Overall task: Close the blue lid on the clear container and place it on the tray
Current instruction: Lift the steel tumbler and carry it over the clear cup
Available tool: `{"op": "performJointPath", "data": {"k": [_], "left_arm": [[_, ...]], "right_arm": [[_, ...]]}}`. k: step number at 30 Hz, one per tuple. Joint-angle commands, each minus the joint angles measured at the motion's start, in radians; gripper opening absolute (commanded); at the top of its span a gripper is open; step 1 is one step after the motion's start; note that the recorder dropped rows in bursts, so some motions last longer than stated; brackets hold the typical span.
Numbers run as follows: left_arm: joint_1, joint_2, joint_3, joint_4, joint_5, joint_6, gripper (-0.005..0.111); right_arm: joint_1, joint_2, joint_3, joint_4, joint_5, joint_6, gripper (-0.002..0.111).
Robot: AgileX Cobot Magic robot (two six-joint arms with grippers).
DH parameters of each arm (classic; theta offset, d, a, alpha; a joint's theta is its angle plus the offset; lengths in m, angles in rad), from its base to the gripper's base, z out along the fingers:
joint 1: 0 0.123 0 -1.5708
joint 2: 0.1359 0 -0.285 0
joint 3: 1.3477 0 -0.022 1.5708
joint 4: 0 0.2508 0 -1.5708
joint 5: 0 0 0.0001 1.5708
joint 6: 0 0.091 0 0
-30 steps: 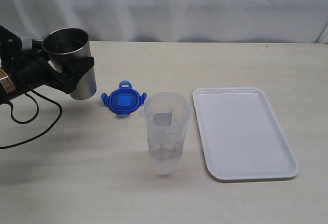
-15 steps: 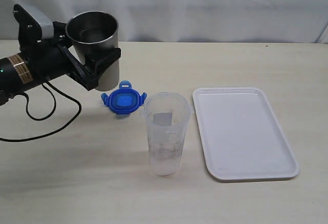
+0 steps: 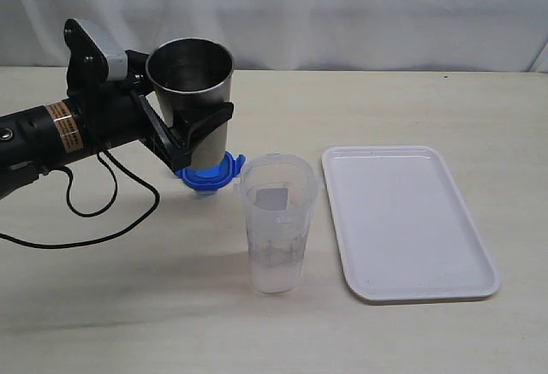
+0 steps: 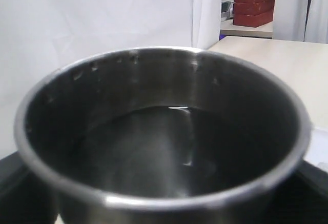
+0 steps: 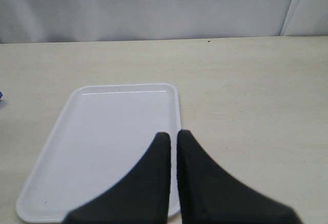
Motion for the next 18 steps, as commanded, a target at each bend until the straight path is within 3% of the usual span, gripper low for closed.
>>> {"op": "performJointPath", "data": {"k": [1,18], "left_arm": [[-0.001,-0.024,-0.009,-0.011,-0.095,-0.010,0.000],[-0.001,-0.024,-0.009,0.049,-0.197,-0.036,0.000]], "right_arm": [[0.001,-0.006,0.003,0.001,0.001,0.003,0.005],[0.001,-0.006,0.003,0.001,0.001,0.003,0.005]]}}
